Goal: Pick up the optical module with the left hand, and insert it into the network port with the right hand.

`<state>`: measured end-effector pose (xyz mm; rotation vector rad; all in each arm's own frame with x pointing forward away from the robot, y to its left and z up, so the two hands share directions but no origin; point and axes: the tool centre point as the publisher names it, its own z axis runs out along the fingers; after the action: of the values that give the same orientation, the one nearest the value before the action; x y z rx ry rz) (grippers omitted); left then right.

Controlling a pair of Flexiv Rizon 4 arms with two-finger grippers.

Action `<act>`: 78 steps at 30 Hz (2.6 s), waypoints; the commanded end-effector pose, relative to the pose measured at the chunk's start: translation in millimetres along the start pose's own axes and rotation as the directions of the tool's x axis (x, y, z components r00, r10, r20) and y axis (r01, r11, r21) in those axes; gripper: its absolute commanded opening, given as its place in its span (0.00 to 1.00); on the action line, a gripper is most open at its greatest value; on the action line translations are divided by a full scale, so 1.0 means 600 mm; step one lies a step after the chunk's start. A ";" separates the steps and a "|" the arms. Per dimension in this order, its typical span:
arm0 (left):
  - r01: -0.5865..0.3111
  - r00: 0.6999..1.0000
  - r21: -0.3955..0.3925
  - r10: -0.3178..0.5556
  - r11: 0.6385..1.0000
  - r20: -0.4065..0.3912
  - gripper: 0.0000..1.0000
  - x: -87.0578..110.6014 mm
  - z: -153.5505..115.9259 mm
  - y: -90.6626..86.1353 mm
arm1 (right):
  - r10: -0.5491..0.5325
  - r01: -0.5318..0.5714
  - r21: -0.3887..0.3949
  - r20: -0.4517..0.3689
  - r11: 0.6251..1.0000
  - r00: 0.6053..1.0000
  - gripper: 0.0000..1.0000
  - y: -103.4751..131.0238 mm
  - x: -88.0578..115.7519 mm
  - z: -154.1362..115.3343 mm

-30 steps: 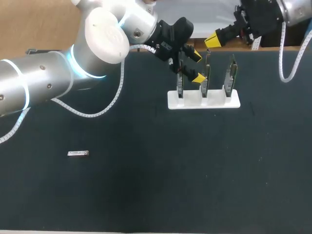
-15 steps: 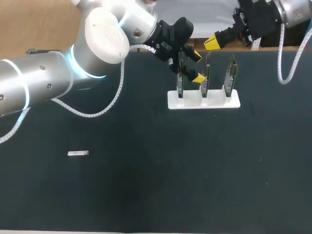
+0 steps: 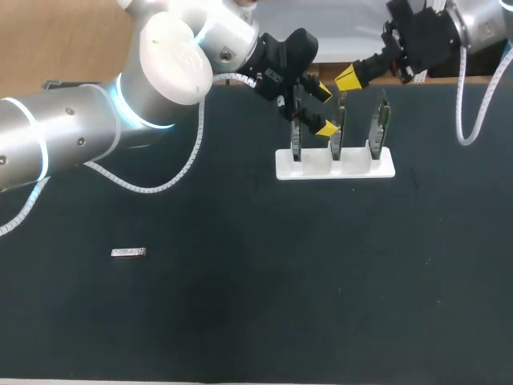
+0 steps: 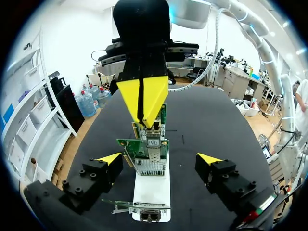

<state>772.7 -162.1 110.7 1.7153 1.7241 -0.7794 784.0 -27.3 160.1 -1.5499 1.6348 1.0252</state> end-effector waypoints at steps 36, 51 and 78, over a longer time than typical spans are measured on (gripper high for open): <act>0.002 1.000 0.000 -0.002 1.000 -0.004 1.00 -0.001 0.001 0.001 | 0.067 -0.067 -0.040 0.001 0.997 0.998 0.00 0.001 0.041 0.025; 0.002 1.000 0.000 -0.002 1.000 -0.004 1.00 -0.001 0.001 0.001 | 0.015 -0.015 -0.010 0.033 1.000 0.999 0.00 0.001 0.010 0.005; 0.002 1.000 0.000 -0.002 1.000 -0.004 1.00 -0.001 0.001 0.001 | -0.060 0.060 -0.049 0.006 0.997 0.998 0.00 0.024 0.035 -0.133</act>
<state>772.7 -162.1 110.7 1.7153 1.7240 -0.7794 770.0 -102.1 181.1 -1.6134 1.5664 1.0316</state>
